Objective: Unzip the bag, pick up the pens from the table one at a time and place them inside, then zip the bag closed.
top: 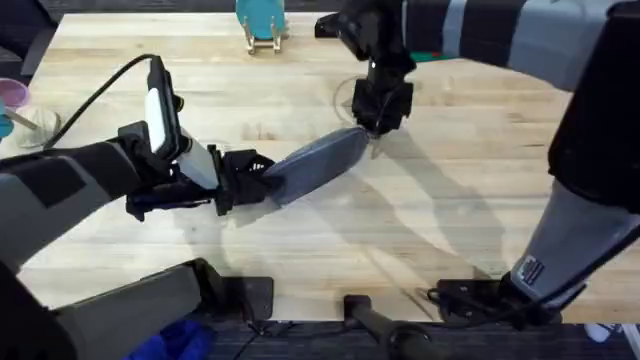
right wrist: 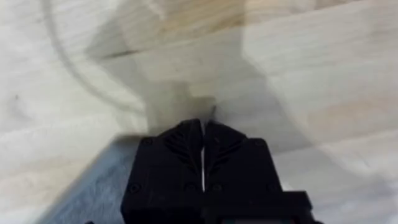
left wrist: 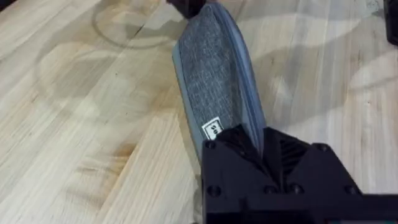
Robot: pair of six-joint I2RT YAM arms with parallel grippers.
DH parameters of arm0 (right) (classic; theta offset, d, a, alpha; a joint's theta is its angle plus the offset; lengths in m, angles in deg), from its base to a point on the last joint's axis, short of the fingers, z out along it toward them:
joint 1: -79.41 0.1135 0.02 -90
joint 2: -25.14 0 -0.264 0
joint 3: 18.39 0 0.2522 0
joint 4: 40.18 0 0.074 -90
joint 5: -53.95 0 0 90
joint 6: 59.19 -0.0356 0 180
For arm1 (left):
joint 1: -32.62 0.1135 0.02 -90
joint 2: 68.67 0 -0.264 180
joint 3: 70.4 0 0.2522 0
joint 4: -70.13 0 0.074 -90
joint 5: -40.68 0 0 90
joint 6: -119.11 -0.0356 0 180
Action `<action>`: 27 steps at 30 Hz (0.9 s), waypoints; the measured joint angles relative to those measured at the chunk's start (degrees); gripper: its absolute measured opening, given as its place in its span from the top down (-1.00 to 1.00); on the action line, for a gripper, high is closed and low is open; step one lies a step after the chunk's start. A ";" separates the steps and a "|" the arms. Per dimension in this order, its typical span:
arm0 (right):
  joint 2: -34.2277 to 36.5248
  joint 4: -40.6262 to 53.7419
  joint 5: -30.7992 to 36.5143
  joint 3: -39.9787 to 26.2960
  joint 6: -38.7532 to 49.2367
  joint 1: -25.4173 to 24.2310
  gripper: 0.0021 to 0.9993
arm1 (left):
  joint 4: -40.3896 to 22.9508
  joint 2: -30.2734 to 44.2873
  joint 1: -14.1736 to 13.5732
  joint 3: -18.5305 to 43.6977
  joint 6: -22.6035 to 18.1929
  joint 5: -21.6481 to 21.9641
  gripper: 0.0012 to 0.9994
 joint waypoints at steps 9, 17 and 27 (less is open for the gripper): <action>-2.76 -6.69 -0.37 5.55 -2.38 -0.27 0.94 | -0.01 0.00 0.00 0.00 -0.01 0.17 0.92; -2.91 -6.84 -0.37 5.75 -3.08 -0.29 0.93 | -0.02 0.00 0.00 0.00 -0.02 0.22 0.92; -4.25 -4.39 3.09 6.60 -3.00 -2.12 -0.99 | -0.09 0.00 0.07 0.00 -0.02 0.42 0.92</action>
